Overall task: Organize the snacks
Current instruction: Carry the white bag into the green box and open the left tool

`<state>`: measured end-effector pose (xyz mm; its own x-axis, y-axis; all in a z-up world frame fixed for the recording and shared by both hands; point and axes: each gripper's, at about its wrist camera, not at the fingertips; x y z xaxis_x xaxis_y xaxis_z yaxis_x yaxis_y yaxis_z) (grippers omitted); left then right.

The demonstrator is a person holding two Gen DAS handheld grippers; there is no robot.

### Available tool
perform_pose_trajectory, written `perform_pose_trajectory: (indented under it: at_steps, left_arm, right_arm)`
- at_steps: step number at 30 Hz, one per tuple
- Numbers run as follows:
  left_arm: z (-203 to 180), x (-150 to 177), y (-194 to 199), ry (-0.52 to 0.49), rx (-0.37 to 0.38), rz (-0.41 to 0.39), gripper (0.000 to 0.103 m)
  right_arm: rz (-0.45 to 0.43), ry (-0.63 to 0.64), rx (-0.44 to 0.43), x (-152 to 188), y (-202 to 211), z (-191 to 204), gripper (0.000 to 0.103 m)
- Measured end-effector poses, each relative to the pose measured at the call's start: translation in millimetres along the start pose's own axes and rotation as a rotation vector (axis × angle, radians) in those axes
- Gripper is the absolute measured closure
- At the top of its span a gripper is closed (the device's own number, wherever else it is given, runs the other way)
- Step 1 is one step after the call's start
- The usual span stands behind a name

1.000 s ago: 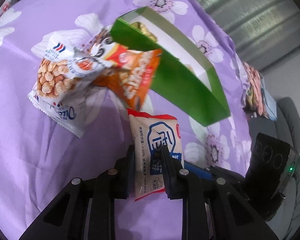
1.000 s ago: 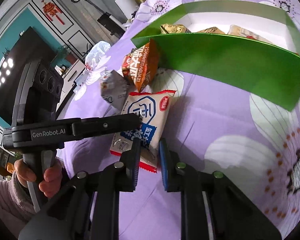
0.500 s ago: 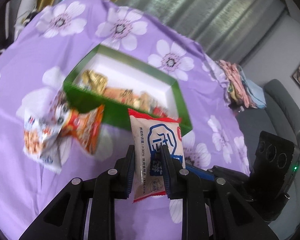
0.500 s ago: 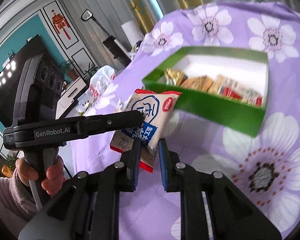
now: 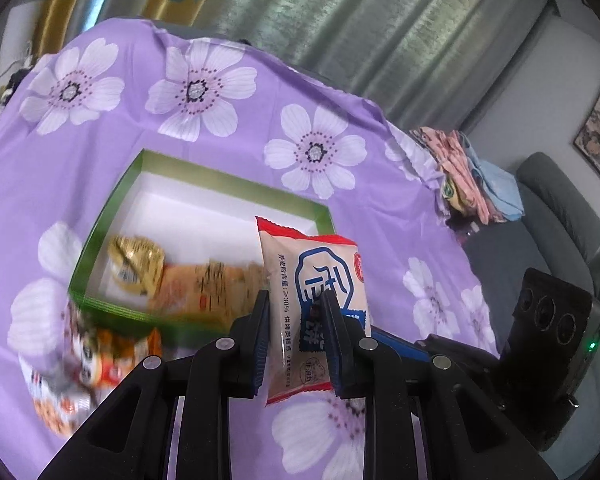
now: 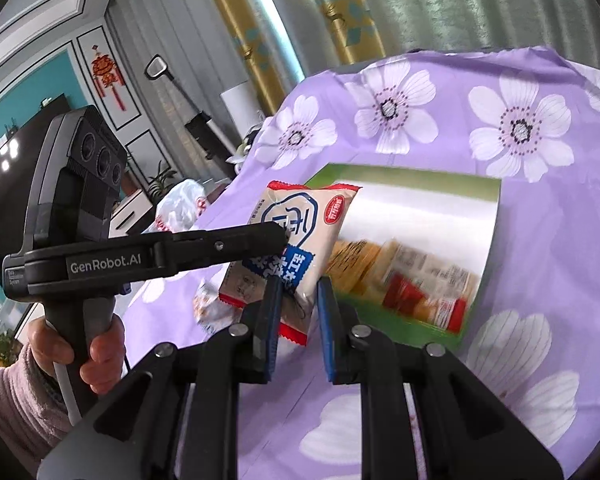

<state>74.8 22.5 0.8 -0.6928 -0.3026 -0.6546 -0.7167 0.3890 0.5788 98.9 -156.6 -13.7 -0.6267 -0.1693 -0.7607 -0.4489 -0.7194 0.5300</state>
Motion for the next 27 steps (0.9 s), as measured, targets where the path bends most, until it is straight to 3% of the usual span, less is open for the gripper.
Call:
perform_pose_trajectory:
  at_steps: [7, 24, 26, 27]
  left_arm:
    - [13.7, -17.1, -35.3, 0.033, -0.011, 0.043, 0.079]
    - [46.8, -7.6, -93.4, 0.102, -0.1, 0.148, 0.079]
    - [48.5, -7.8, -94.5, 0.108, -0.116, 0.153, 0.077]
    - [49.9, -7.8, -93.9, 0.116, -0.123, 0.156, 0.067]
  right_arm:
    - [0.024, -0.029, 0.022, -13.5, -25.7, -23.9, 0.085]
    - [0.146, -0.042, 0.116, -4.8, -79.4, -50.8, 0.081]
    - [0.136, -0.036, 0.126, -6.3, -78.2, -50.5, 0.074]
    - [0.131, -0.036, 0.132, -6.9, -76.5, -49.9, 0.065]
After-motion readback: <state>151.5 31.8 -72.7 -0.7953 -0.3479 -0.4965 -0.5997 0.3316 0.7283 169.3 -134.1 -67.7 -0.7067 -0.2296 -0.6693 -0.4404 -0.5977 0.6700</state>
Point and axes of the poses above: each gripper's, at about its wrist camera, not at the fingertips, and y roughly against the way its jaws point, z to its left, x to its underside, and after that the axes turned 4 degrees about -z, right-handed
